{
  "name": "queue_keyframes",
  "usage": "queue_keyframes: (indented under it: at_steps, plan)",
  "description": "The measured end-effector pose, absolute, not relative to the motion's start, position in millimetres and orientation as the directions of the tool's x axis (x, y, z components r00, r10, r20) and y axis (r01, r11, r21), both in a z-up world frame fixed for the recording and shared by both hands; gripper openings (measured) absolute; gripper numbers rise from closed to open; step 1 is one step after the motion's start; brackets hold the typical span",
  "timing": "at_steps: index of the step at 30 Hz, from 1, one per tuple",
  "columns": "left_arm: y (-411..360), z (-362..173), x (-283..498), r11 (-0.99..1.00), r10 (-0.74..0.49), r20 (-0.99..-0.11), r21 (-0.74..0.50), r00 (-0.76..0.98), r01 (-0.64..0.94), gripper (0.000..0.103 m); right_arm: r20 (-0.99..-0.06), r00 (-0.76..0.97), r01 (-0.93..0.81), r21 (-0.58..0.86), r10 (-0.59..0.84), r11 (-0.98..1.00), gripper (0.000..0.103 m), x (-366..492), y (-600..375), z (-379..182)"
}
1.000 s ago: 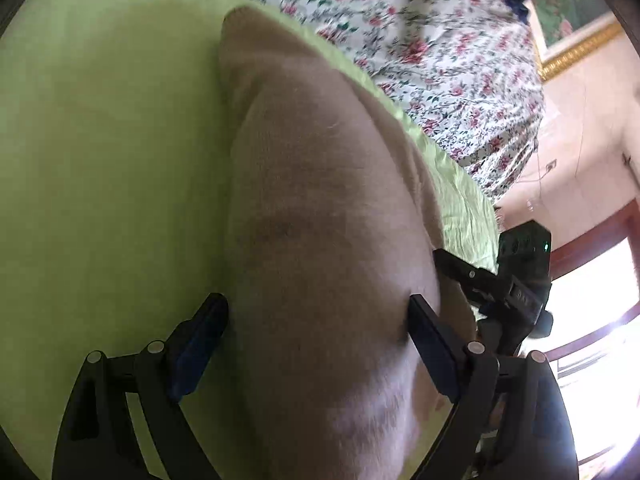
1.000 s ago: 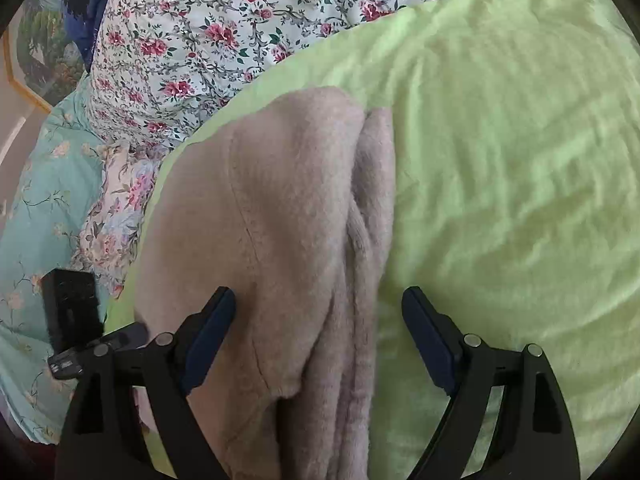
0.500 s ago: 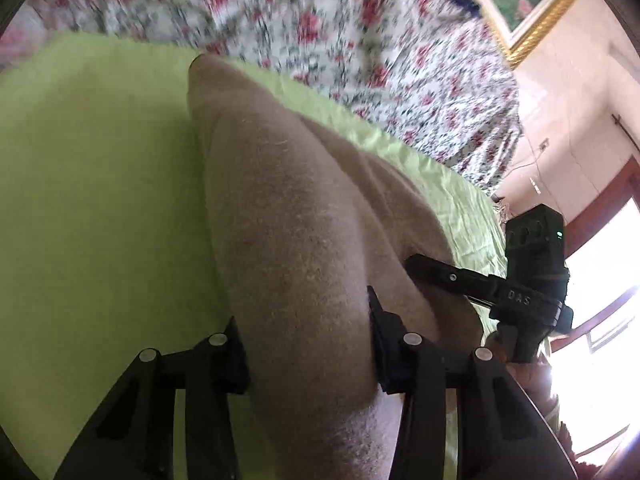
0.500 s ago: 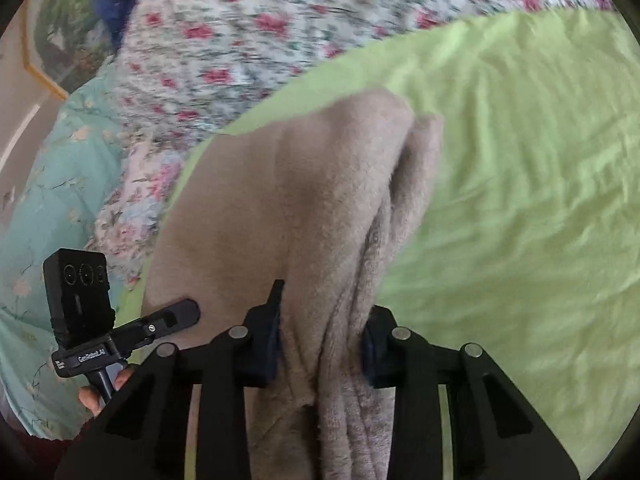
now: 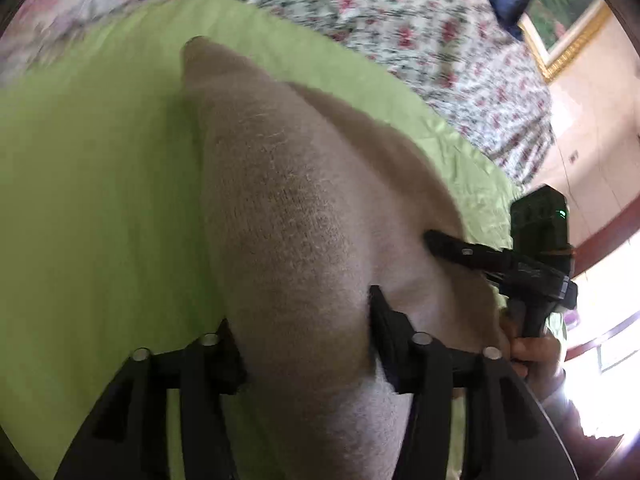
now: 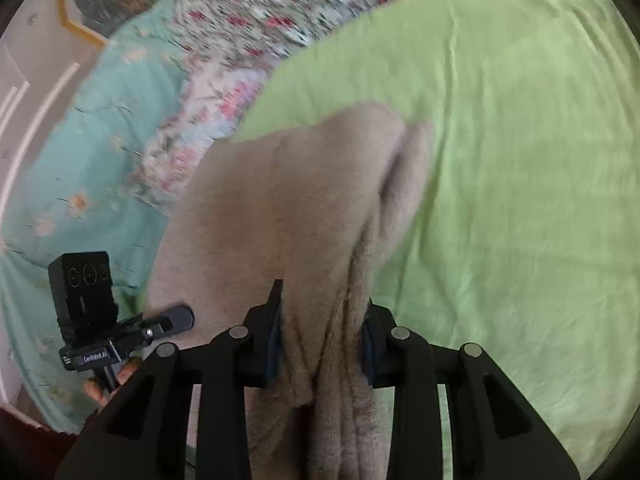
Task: Fold small clothes
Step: 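Fold the sweater over lengthwise with both grippers and press it flat, then open the left gripper and lift it off while the right gripper holds the folded edge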
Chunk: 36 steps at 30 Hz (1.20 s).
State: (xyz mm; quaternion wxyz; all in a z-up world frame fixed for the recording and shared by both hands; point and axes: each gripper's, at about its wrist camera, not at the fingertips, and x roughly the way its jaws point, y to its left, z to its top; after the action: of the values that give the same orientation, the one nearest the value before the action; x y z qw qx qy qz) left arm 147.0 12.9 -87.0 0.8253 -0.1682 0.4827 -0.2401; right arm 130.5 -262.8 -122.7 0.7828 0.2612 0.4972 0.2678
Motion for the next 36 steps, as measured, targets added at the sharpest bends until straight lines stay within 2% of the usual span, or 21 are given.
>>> queue_keyframes:
  at_steps: [4, 7, 11, 15, 16, 17, 19, 21, 24, 27, 31, 36]
  plan:
    - [21, -87, 142, 0.818, -0.567, -0.705, -0.542, 0.426, 0.192, 0.068, -0.654, 0.37, -0.127, 0.668, 0.66, 0.733, 0.045, 128, -267, -122]
    - [32, -75, 132, 0.829, -0.541, -0.69, -0.534, 0.48, 0.167, 0.069, -0.687, 0.394, -0.112, 0.623, 0.61, 0.774, 0.056, 129, -271, -112]
    - [46, -62, 127, 0.847, -0.49, -0.669, -0.517, 0.559, 0.124, 0.067, -0.67, 0.482, -0.125, 0.585, 0.565, 0.801, 0.057, 140, -281, -87]
    - [39, -69, 132, 0.859, -0.474, -0.692, -0.498, 0.543, 0.116, 0.065, -0.659, 0.489, -0.133, 0.592, 0.572, 0.795, 0.057, 171, -274, -87]
    - [35, -71, 134, 0.859, -0.479, -0.696, -0.498, 0.536, 0.12, 0.06, -0.689, 0.455, -0.119, 0.58, 0.563, 0.806, 0.052, 182, -268, -96]
    - [30, -71, 134, 0.861, -0.478, -0.702, -0.494, 0.527, 0.123, 0.058, -0.705, 0.43, -0.111, 0.579, 0.564, 0.808, 0.02, 189, -264, -102]
    - [20, -68, 133, 0.879, -0.451, -0.712, -0.459, 0.539, 0.129, 0.058, -0.674, 0.472, -0.124, 0.587, 0.568, 0.8, 0.013, 189, -268, -95]
    - [12, -66, 131, 0.892, -0.436, -0.72, -0.427, 0.54, 0.151, 0.058, -0.641, 0.534, -0.152, 0.569, 0.551, 0.808, 0.011, 181, -275, -76]
    - [0, -75, 132, 0.897, -0.432, -0.74, -0.41, 0.515, 0.164, 0.059, -0.695, 0.525, -0.14, 0.498, 0.491, 0.856, 0.011, 184, -273, -80]
    - [3, -73, 128, 0.897, -0.433, -0.741, -0.412, 0.514, 0.161, 0.059, -0.744, 0.464, -0.124, 0.484, 0.481, 0.866, 0.018, 188, -270, -101]
    - [17, -60, 101, 0.906, -0.419, -0.733, -0.378, 0.535, 0.191, 0.059, -0.71, 0.489, -0.116, 0.523, 0.507, 0.844, 0.032, 162, -280, -86]
    - [30, -53, 37, 0.924, -0.382, -0.728, -0.29, 0.569, 0.249, 0.059, -0.669, 0.508, -0.186, 0.531, 0.544, 0.827, 0.04, 93, -289, -61]
